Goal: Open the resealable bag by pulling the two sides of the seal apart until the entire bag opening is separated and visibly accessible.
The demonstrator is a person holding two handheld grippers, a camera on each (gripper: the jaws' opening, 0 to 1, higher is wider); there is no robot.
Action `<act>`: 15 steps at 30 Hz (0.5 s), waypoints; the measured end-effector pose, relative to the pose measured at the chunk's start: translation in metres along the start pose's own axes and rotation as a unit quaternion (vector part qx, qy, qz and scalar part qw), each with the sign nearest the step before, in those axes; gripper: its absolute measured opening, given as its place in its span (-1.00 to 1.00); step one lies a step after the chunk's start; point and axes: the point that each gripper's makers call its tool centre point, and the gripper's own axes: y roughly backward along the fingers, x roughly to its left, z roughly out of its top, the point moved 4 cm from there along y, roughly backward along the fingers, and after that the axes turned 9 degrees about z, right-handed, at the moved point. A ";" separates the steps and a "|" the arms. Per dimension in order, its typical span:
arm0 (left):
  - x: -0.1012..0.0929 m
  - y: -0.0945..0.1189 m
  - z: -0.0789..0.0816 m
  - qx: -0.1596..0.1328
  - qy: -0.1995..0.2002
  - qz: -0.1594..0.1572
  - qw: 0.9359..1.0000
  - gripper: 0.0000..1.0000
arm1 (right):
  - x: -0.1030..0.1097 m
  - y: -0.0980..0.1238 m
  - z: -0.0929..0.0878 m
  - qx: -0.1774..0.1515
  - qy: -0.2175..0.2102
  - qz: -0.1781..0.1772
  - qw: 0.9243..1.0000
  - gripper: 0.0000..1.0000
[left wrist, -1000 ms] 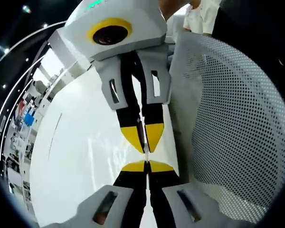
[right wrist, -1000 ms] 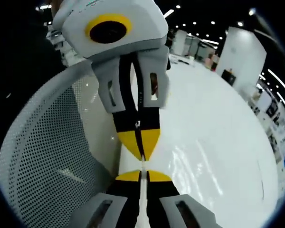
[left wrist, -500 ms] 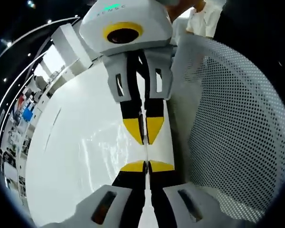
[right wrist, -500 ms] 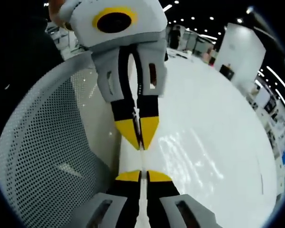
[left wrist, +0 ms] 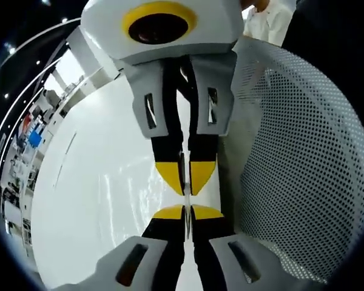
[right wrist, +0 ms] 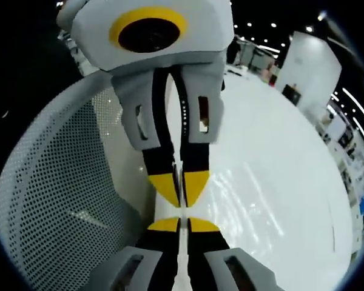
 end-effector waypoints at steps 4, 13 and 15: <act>0.000 0.001 0.001 -0.004 0.008 0.002 1.000 -1.00 | 0.000 -0.001 0.000 0.001 -0.003 0.002 1.000 -1.00; 0.001 0.003 0.000 -0.004 0.014 0.000 1.000 -1.00 | -0.001 -0.002 0.001 -0.006 -0.001 0.001 1.000 -1.00; 0.002 0.003 0.000 -0.003 0.006 0.000 1.000 -1.00 | -0.001 -0.001 0.001 -0.007 0.000 0.002 1.000 -1.00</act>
